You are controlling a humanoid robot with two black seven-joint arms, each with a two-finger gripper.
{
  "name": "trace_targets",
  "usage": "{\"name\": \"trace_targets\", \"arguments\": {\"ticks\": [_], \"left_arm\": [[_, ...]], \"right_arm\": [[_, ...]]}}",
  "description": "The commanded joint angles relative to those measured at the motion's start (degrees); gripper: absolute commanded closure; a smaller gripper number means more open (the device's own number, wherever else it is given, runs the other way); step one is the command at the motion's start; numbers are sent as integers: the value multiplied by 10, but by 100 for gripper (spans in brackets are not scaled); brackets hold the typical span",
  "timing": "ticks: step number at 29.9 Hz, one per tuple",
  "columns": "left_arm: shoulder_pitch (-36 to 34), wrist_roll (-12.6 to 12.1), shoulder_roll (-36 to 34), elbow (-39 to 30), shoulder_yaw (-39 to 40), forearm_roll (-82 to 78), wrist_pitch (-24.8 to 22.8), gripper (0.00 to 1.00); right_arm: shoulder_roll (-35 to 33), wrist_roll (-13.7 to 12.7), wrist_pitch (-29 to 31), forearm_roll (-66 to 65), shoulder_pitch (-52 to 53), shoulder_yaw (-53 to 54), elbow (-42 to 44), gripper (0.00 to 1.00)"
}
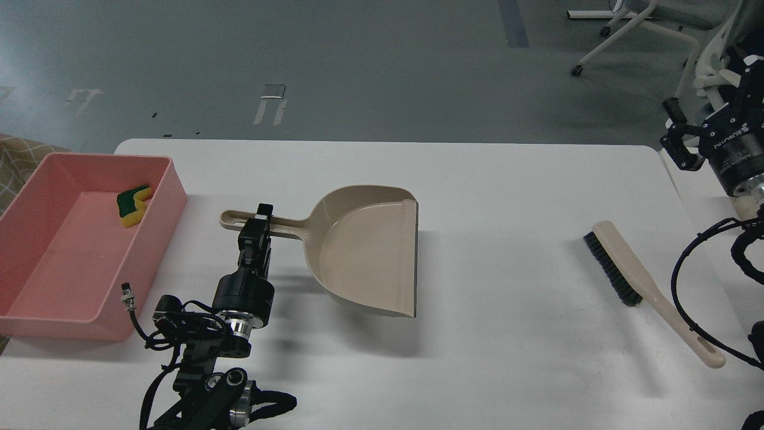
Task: Sweep and dump garbage into bin
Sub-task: 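Lower the dustpan back onto the table with the left gripper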
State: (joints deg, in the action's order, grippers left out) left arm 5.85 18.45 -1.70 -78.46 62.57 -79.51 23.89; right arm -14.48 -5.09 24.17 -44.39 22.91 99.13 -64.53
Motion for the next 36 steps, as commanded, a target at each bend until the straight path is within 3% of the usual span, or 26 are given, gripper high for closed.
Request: {"name": "trace_targets", "arguments": {"ticks": [1, 8, 19, 24, 25, 27, 28, 33, 36], "left_arm": [[-1, 1, 15, 18, 0, -6, 13, 100], [-34, 5, 17, 74, 1, 0, 18, 100], [-57, 12, 17, 106, 0, -2, 39, 100], [-59, 19, 17, 107, 0, -1, 40, 95], [-58, 19, 17, 107, 0, -1, 40, 92], [-58, 19, 17, 107, 0, -1, 40, 76], [-59, 19, 17, 107, -1, -1, 40, 60], [-59, 19, 17, 107, -1, -2, 39, 43], [-59, 19, 17, 107, -1, -2, 40, 39]], "right_arm": [[0, 1, 0, 0, -3, 0, 0, 0], [0, 0, 0, 0, -4, 0, 0, 0], [1, 0, 1, 0, -8, 0, 0, 0], [1, 1, 1, 0, -9, 0, 0, 0], [1, 0, 1, 1, -9, 0, 0, 0], [1, 0, 1, 1, -11, 0, 0, 0], [1, 1, 1, 1, -11, 0, -1, 0], [1, 1, 1, 4, -13, 0, 0, 0], [1, 0, 1, 4, -16, 0, 0, 0]]}}
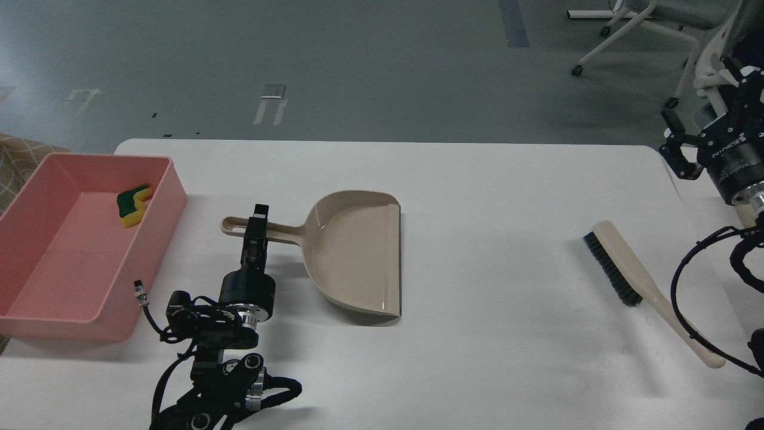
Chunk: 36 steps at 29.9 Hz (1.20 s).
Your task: Sweep and dump garbage into bin
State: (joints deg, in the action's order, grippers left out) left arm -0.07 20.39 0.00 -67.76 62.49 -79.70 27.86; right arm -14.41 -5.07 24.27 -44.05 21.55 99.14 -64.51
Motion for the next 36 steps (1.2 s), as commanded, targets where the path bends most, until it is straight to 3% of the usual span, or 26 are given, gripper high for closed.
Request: {"name": "trace_targets", "arguments": {"ticks": [1, 9, 12, 36], "left_arm": [[0, 0, 0, 0, 1, 1, 0, 37], [-1, -1, 0, -1, -4, -2, 0, 11], [0, -4, -20, -1, -5, -3, 0, 7], [-15, -10, -151, -19, -5, -71, 0, 5]], "right_arm": [[0, 1, 0, 0, -3, 0, 0, 0], [1, 0, 0, 0, -4, 0, 0, 0], [3, 1, 0, 0, -5, 0, 0, 0], [4, 1, 0, 0, -11, 0, 0, 0]]}}
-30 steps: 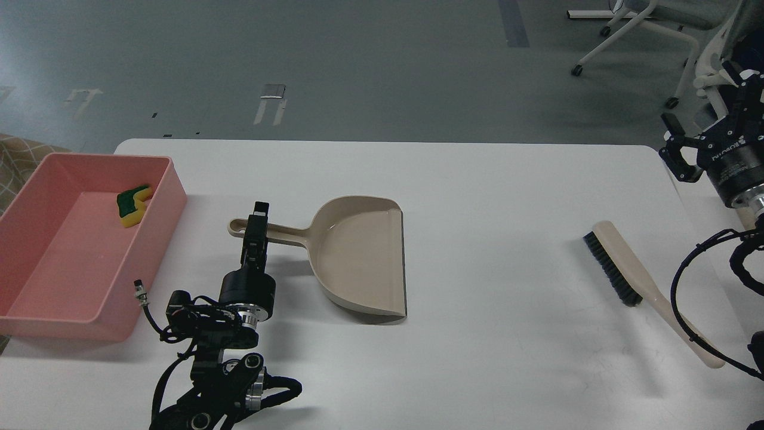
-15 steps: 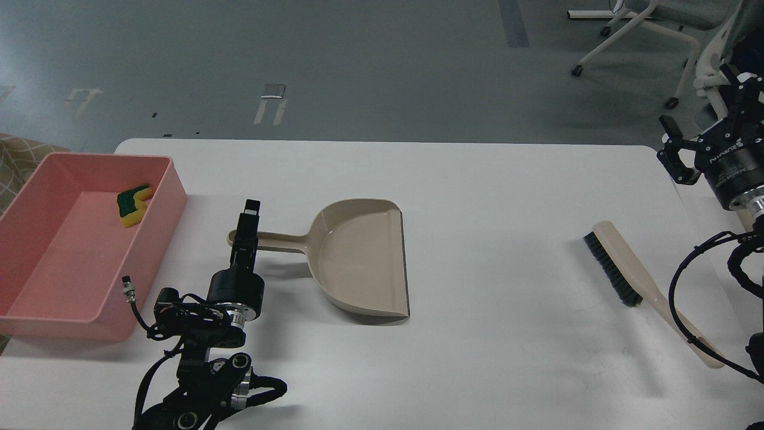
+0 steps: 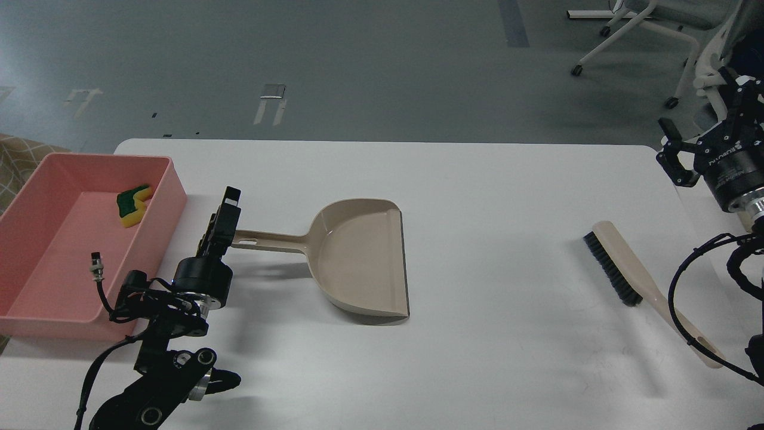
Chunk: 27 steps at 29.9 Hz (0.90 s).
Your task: Sweep and dump garbage into bin
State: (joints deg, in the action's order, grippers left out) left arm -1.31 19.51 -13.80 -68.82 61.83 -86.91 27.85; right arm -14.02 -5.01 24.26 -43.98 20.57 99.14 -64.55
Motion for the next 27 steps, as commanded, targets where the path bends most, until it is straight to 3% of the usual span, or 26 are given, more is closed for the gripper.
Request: {"name": "trace_targets", "arguments": {"ticks": [1, 7, 12, 16, 23, 27], "left_arm": [[-3, -3, -23, -22, 2, 5, 0, 5], [-2, -32, -40, -74, 4, 6, -1, 5], [-8, -41, -78, -109, 13, 27, -7, 5], [-34, -58, -137, -129, 14, 158, -21, 4], [-71, -61, -164, -127, 62, 342, -81, 3], [-101, -56, -163, -124, 68, 353, -83, 3]], "right_arm": [[0, 0, 0, -1, -1, 0, 0, 0], [0, 0, 0, -1, -3, -1, 0, 0], [0, 0, 0, -1, -5, 0, 0, 0], [0, 0, 1, -1, -8, 0, 0, 0], [0, 8, -4, -1, 1, 0, 0, 0], [0, 8, -6, -1, 16, -4, 5, 0]]}}
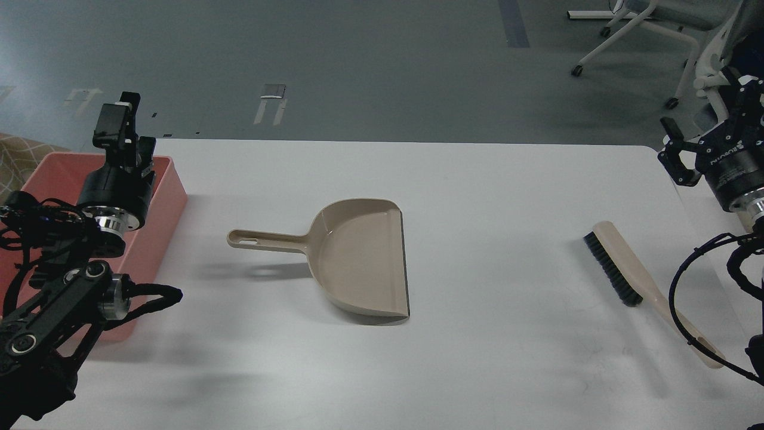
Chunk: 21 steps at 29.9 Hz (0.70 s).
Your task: Sweep and dump garbage into bin
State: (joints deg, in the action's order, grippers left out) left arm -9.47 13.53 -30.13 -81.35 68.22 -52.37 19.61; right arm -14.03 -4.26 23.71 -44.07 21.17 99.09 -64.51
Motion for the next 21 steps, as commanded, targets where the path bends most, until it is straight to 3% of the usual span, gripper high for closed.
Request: {"name": "trace_targets", "arguments": {"ticks": [1, 5, 7, 9, 11, 14, 19, 21], "left_arm": [[-26, 2, -1, 1, 3, 8, 1, 3], [-63, -22, -5, 6, -6, 7, -2, 7], [-108, -83, -15, 35, -3, 16, -30, 6], [-133, -98, -11, 68, 8, 28, -57, 6], [-143, -91, -4, 81, 10, 42, -59, 16], [-166, -59, 4, 107, 9, 55, -68, 40], [-211, -47, 16, 181, -4, 54, -138, 44], [-259, -37, 44, 244, -7, 53, -174, 45]], "right_arm": [[2, 1, -1, 0, 12, -6, 4, 0], [8, 1, -3, 0, 34, -8, 7, 0], [17, 0, -9, 0, 54, -11, 20, 0], [26, 0, -20, 0, 83, -14, 45, 0], [35, 0, -25, 0, 105, -14, 70, 0], [47, 0, -27, 0, 160, -14, 132, 0], [61, 1, -27, -1, 227, -37, 195, 0], [60, 22, -27, -1, 261, -68, 226, 0]]}}
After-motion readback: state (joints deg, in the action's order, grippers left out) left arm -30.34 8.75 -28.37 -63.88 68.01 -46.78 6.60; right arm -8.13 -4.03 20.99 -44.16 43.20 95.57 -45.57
